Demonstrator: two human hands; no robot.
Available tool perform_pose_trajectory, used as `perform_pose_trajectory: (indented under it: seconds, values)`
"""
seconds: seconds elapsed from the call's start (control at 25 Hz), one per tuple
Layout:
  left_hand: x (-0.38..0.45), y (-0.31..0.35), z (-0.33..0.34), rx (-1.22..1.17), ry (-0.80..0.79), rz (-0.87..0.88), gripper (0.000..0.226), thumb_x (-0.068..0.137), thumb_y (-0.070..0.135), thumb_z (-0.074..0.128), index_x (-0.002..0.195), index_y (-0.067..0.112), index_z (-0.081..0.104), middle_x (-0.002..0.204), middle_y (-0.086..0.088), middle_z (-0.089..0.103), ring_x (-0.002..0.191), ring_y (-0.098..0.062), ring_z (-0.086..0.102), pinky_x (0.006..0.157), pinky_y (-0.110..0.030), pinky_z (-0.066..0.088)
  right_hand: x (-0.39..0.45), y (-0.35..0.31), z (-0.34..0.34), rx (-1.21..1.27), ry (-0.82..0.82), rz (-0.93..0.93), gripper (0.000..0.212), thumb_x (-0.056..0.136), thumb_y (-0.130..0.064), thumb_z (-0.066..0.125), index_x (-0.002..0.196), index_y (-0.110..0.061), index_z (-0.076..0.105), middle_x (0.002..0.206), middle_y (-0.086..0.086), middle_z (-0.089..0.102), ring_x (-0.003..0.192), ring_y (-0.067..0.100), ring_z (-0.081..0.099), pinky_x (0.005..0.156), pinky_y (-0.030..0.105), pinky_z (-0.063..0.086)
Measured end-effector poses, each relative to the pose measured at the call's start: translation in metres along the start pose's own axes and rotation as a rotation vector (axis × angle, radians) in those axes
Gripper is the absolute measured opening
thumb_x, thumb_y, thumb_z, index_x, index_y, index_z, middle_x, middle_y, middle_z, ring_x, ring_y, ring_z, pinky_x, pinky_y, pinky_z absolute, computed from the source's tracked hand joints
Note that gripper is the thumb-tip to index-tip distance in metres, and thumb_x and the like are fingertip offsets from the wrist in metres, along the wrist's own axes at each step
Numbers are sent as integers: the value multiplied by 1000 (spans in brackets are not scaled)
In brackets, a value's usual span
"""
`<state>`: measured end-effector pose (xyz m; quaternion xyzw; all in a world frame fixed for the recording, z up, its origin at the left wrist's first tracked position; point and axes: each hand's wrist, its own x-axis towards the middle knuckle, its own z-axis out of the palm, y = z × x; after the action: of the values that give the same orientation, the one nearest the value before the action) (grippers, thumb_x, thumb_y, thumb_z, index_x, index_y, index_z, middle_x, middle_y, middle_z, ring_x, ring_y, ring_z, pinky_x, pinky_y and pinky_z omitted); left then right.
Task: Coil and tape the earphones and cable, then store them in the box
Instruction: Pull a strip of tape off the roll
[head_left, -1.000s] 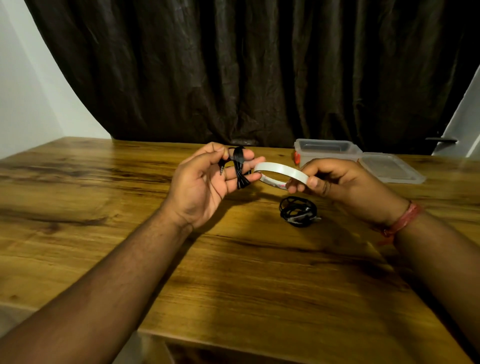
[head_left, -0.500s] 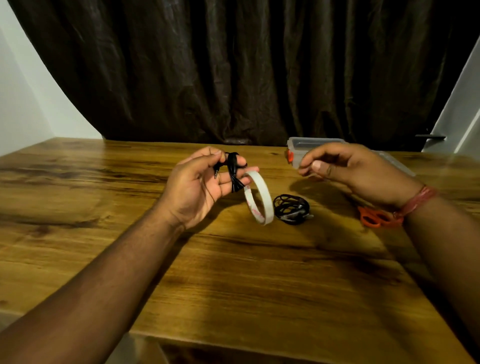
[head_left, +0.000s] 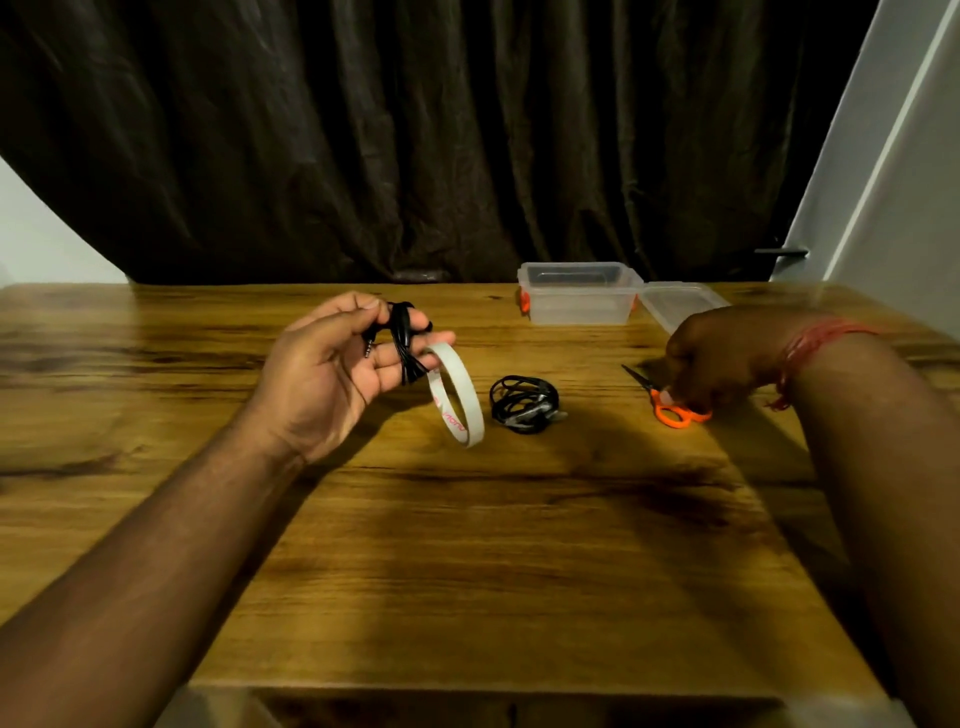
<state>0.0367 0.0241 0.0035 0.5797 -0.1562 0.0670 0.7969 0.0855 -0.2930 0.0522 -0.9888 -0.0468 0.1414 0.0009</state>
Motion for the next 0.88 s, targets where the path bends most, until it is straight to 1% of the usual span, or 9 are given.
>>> perform_pose_trajectory:
  seconds: [0.12,0.24,0.32,0.52,0.64,0.72,0.76,0.84,0.88]
  values:
    - [1,-2,1,-10,11,-5,26,102,9,30,89,5,52,102,-23,64,108,-51,63,92,-54,54,-2,-6,4,-57,-37,18,23,84,-33,73,94,-14,65,88,12,75,73,22,68,61,28,51]
    - [1,-2,-1,-18,25,-6,23,102,10,33,91,4,52,102,-24,64,108,-51,63,99,-63,44,3,-12,8,1,-3,19,13,83,-10,69,94,-14,62,84,16,75,65,23,67,56,28,50]
    - [1,-2,-3,-23,25,-4,21,101,10,35,92,4,53,102,-24,65,109,-51,62,100,-64,43,4,-16,10,40,2,28,16,83,-4,65,95,-14,60,84,19,74,63,25,66,55,29,51]
    - [1,0,-1,-35,1,-5,22,101,9,34,93,3,53,100,-23,65,109,-51,62,93,-62,50,6,-28,13,53,30,15,14,83,-12,67,93,-7,59,74,18,73,67,33,72,67,44,60]
    - [0,1,1,-37,3,-11,23,102,8,32,94,2,53,100,-24,65,108,-52,62,90,-59,53,2,-38,13,-67,65,3,14,85,-18,65,94,-13,56,77,7,68,69,23,69,66,37,59]
    - [0,2,1,-37,7,-11,23,103,8,32,94,2,53,100,-24,64,107,-51,63,90,-59,53,2,-41,13,-188,153,-22,21,85,-32,66,95,-18,55,79,0,57,71,15,58,68,31,53]
    - [0,2,1,-36,10,-11,23,103,8,32,94,2,52,100,-24,64,107,-51,63,89,-58,54,3,-41,13,-215,209,-35,24,84,-39,66,96,-20,57,80,-1,56,73,15,56,71,30,53]
    - [0,2,0,-33,11,-11,23,103,8,32,95,3,52,101,-24,64,107,-51,63,88,-57,55,2,-42,10,-145,337,-86,28,83,-45,65,102,-25,63,87,-1,62,81,18,58,73,31,51]
    - [0,2,0,-30,10,-12,22,103,8,32,96,3,52,102,-25,63,107,-51,63,88,-56,55,-1,-44,8,-56,398,-134,27,82,-44,67,103,-28,65,89,-2,64,82,17,58,71,29,48]
